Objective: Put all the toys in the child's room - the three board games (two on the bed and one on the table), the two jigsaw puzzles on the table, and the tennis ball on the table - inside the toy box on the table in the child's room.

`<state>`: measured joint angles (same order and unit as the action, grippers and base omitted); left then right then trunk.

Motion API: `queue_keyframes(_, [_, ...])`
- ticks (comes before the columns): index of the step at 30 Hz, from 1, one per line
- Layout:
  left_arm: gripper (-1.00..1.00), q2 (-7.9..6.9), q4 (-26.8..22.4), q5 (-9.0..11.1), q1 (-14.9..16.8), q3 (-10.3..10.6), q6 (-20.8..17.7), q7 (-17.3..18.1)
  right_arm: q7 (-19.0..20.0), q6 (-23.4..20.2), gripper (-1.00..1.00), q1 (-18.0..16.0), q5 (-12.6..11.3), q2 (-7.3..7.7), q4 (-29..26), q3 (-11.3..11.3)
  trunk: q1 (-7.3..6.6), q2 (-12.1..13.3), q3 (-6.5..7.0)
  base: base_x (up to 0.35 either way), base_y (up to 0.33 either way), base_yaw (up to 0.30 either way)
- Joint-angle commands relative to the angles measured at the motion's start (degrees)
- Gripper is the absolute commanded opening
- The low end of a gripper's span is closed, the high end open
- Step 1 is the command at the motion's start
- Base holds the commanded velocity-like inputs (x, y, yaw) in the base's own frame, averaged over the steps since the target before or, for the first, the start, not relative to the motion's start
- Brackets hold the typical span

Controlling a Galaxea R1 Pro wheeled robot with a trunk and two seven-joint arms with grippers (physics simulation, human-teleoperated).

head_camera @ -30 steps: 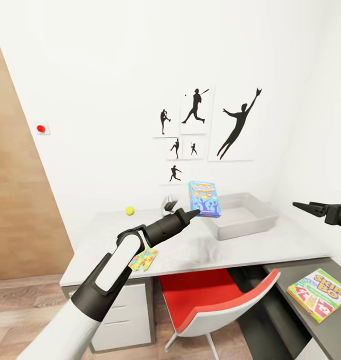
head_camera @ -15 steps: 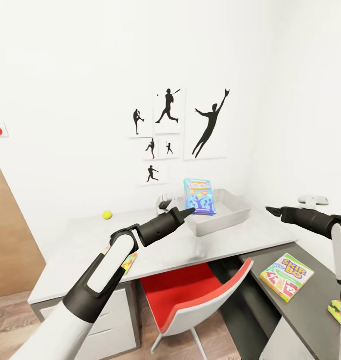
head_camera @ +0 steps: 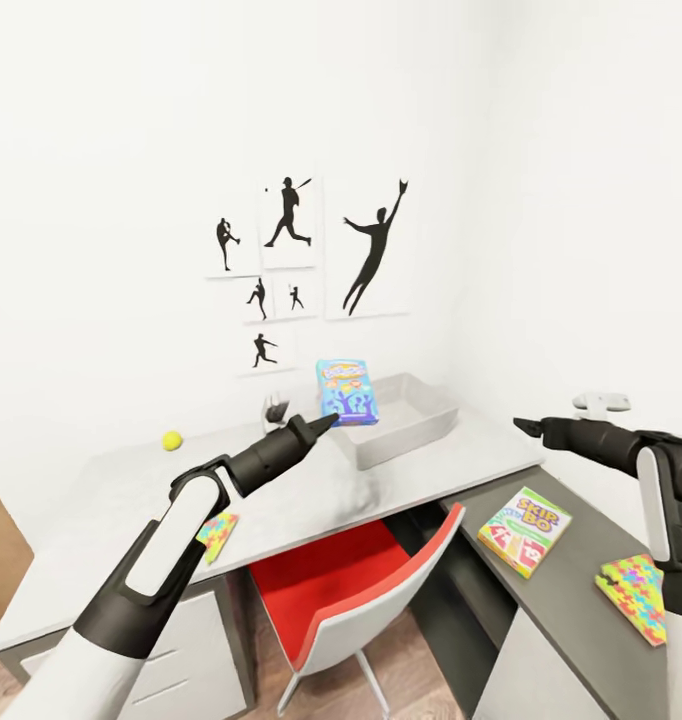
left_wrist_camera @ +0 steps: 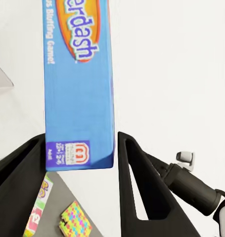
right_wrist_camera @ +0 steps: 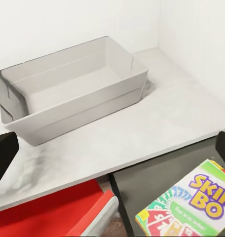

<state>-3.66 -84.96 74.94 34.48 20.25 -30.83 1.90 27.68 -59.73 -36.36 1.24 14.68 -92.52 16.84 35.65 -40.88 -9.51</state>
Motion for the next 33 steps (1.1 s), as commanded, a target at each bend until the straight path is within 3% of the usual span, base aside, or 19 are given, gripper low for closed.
queue_keyframes(1, [-1.0, -0.16, -0.1, 0.2, -0.2, -0.3, -0.1, 0.7, 0.5, -0.3, 1.0, 0.1, 0.1, -0.29, 0.0, 0.0, 0.02, -0.1, -0.09, 0.0, 0.0, -0.078])
queue_keyframes(14, [-1.0, -0.79, -0.3, 0.3, -1.4, -2.7, -1.2, 2.4, 4.5, 2.2, 1.0, 0.4, -0.4, -0.98, 0.0, 0.0, 0.02, -0.1, -0.09, 0.031, 0.069, -0.043])
queue_keyframes(26, [-1.0, -1.08, -1.5, 0.2, -1.9, -3.1, -1.3, 2.9, 4.9, 2.2, 1.0, 0.3, -0.4, -1.06, 0.0, 0.0, 0.02, -0.1, -0.09, 0.093, 0.147, -0.269])
queue_keyframes(33, [-1.0, -1.55, -1.6, 0.4, -2.8, -5.2, -1.3, 3.1, 4.9, 2.0, 1.0, 0.3, -0.4, -1.05, 0.0, 0.0, 0.02, -0.1, -0.09, 0.006, 0.008, -0.294])
